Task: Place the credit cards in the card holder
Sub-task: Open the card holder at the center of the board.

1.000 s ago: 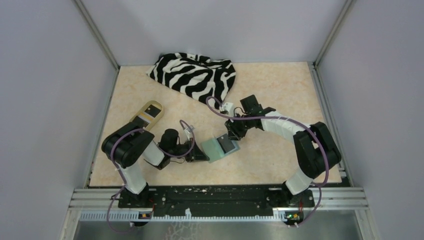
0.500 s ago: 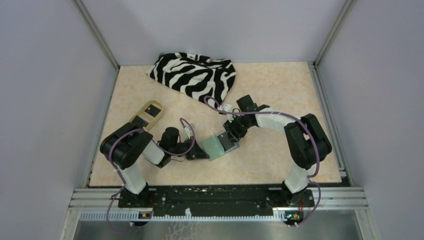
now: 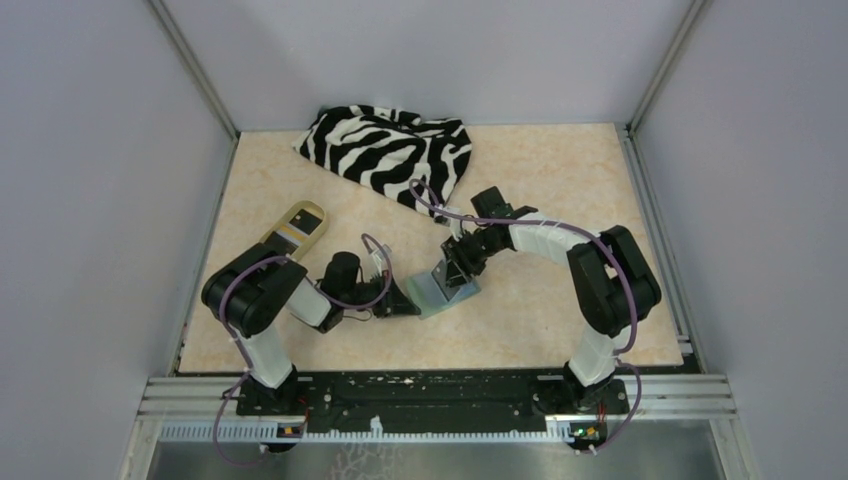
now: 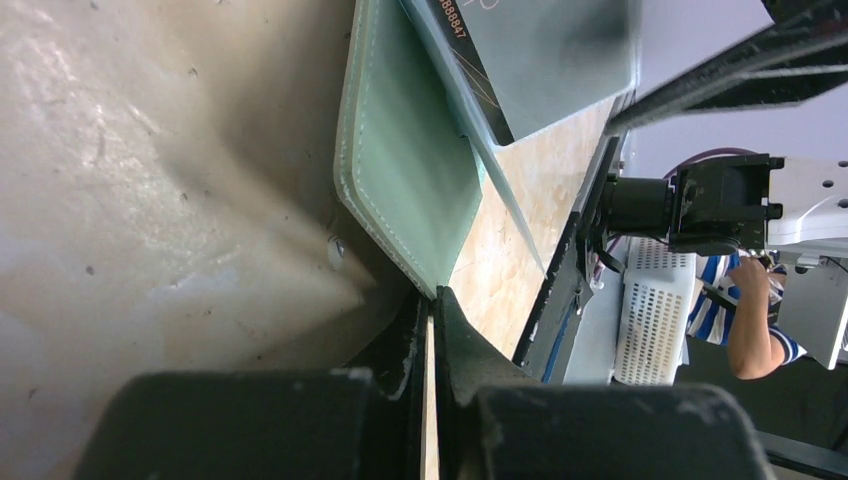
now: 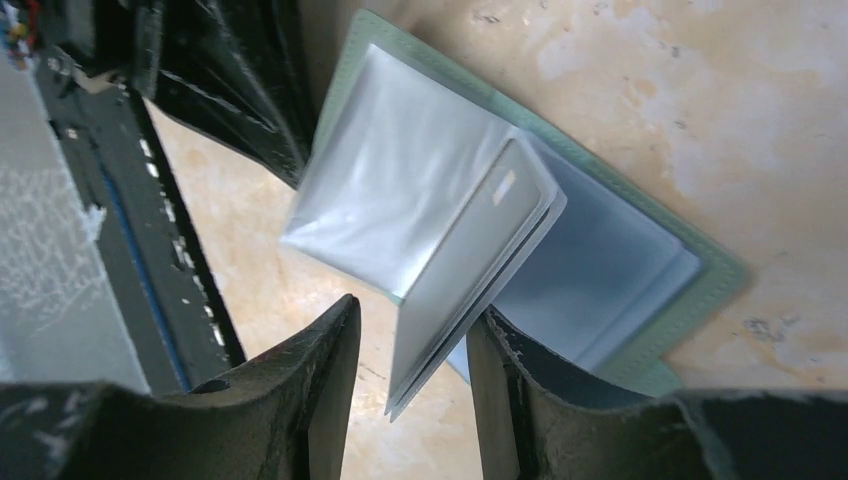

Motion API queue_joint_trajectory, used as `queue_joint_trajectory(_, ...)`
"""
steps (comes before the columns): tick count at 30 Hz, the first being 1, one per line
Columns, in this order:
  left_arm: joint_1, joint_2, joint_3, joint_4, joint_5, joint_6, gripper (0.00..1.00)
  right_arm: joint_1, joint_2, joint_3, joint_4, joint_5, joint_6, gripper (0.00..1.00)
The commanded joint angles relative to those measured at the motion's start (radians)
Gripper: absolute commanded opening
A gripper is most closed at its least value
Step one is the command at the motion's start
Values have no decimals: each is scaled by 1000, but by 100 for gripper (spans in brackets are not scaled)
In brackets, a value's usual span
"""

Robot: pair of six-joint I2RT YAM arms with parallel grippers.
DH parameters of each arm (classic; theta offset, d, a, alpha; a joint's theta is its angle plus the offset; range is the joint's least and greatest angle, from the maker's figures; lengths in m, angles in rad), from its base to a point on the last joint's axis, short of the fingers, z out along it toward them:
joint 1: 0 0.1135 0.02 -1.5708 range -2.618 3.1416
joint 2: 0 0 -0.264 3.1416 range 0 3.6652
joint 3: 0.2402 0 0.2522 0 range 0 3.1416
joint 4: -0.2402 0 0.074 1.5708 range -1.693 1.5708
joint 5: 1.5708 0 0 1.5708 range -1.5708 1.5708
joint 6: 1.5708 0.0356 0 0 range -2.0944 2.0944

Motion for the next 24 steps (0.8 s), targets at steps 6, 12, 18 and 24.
queue_joint_trajectory(6,-1,32,32,-82,-63,51,7,13,-9,6,78,-191,107,45)
queue_joint_trajectory(12,-1,10,42,-129,-92,67,14,26,30,-16,155,-283,196,50)
queue_joint_trajectory(18,4,-31,55,-231,-138,110,19,35,78,-37,233,-276,271,50)
queue_joint_trajectory(24,12,-122,58,-372,-197,167,22,35,69,-12,208,-214,263,46)
